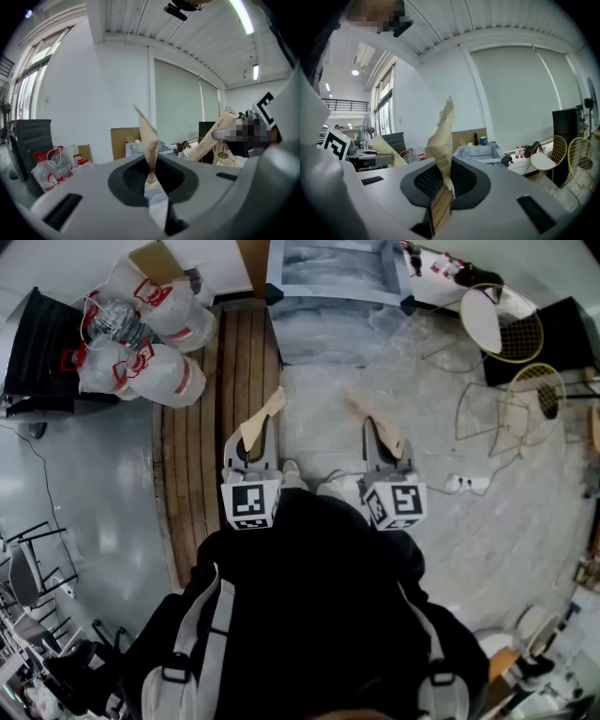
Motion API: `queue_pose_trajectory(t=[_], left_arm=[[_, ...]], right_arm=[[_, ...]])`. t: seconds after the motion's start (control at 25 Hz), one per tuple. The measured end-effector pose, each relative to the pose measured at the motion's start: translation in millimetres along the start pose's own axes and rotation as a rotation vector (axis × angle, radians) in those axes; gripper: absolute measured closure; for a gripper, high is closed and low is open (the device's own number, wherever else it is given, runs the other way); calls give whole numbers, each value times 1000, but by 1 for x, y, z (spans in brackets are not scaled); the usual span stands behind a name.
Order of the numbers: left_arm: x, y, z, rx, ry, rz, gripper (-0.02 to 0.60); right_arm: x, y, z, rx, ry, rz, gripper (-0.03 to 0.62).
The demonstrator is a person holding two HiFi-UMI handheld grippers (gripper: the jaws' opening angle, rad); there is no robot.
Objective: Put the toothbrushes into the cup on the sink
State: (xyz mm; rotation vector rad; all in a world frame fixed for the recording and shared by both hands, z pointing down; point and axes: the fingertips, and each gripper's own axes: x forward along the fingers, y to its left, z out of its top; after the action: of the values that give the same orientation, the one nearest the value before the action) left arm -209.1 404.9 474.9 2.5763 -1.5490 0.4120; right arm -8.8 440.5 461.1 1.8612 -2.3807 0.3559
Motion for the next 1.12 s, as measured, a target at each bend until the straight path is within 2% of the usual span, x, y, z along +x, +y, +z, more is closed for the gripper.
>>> queue_pose_trajectory(t=[0.28,0.68,0.88,1.12], left_arm=[[-9,30,-6,-38,-11,-18,549],[-3,64,-11,-41,-36,-31,549],[18,66,-6,-23,-33,-47,549],[58,55,1,-2,-29,-47,549]], right_arm=[[8,18,1,48,9,-33,563],[33,36,24,-16,-15,-58,563],[50,28,31,-5,-31,-66,563],[78,-7,25,22,-51,-69,563]])
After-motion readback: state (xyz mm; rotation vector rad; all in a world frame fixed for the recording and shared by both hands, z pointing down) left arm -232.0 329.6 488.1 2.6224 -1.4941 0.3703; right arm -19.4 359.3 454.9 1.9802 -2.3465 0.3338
